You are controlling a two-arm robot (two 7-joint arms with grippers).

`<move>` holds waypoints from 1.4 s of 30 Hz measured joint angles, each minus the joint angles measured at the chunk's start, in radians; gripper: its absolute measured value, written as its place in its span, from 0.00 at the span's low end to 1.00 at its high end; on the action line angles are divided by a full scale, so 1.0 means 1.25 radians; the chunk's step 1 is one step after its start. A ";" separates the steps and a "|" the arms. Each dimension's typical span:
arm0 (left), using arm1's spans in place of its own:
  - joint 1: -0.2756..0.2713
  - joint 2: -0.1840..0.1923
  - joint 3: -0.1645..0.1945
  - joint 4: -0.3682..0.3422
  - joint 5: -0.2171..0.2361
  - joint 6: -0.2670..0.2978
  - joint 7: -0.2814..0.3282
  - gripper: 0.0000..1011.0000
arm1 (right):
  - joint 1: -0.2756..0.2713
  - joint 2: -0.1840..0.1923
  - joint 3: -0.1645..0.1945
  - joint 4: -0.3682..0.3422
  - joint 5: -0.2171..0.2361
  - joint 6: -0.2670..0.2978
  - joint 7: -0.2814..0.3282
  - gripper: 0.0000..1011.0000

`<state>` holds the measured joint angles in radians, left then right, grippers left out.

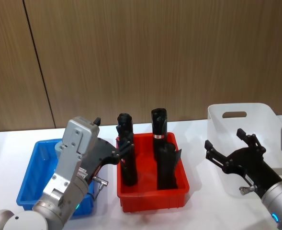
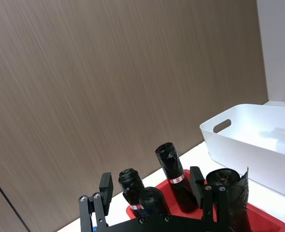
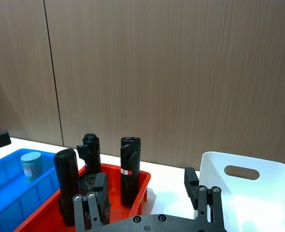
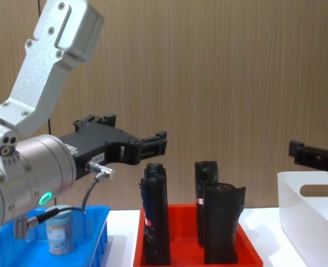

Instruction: Pick the cotton swabs from the blue box and place them into the white box.

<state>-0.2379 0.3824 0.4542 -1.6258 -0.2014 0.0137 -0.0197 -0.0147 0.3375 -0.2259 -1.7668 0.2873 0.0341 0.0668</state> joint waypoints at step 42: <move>0.001 0.000 0.000 0.000 0.001 0.000 0.007 0.99 | 0.065 0.002 -0.006 0.050 0.010 0.111 0.200 0.99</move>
<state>-0.2372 0.3821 0.4542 -1.6262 -0.2005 0.0139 -0.0109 0.0672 0.3394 -0.2332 -1.7040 0.2992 0.1730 0.3167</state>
